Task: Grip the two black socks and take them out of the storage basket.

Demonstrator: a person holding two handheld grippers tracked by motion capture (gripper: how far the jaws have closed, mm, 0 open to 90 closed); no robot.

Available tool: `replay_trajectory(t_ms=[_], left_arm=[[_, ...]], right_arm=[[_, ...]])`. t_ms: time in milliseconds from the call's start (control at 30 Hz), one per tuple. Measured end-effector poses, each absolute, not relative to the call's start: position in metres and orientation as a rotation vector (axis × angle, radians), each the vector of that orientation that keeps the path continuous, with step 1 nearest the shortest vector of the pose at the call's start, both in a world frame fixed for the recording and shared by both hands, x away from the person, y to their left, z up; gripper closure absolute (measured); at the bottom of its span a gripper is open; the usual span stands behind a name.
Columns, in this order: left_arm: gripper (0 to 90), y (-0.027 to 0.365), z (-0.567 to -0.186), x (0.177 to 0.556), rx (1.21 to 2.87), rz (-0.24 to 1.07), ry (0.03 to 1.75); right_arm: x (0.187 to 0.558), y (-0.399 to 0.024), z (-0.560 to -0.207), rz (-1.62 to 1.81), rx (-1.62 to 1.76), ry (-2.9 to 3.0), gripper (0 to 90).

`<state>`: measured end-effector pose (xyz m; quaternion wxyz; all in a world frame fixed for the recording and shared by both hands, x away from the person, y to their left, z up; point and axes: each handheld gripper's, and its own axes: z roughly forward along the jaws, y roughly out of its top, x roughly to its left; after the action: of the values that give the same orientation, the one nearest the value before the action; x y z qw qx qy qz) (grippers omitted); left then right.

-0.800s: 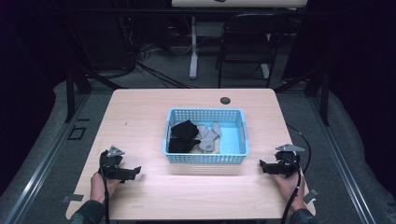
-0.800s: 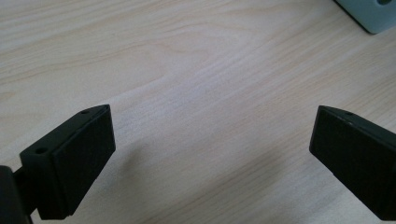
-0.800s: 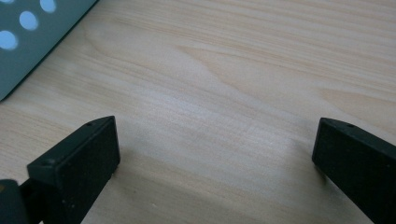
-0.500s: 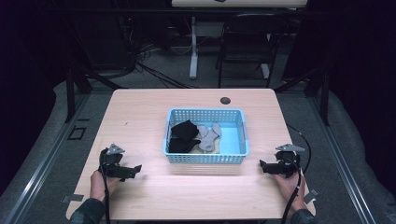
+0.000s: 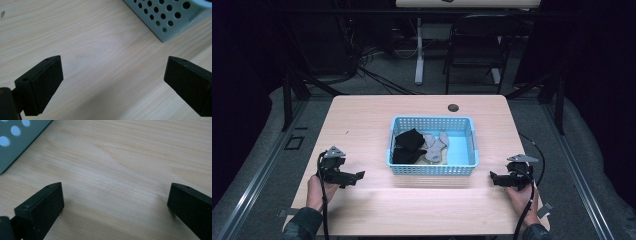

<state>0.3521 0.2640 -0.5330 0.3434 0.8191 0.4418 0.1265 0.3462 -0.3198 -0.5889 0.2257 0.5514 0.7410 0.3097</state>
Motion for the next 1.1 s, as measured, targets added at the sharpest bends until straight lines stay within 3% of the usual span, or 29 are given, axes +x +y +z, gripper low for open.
replay_trajectory(t_ms=[333, 1100], left_arm=[[0.5, 0.25, -0.505, 0.37, 2.155, 0.269, 1.105], [0.3, 0.197, -0.452, 0.406, 2.237, 0.294, 0.993]], right_arm=[[0.346, -0.32, -0.589, 0.855, 1.519, 2.047, 0.3], [0.346, -0.32, -0.59, 0.875, 1.498, 2.053, 1.1]])
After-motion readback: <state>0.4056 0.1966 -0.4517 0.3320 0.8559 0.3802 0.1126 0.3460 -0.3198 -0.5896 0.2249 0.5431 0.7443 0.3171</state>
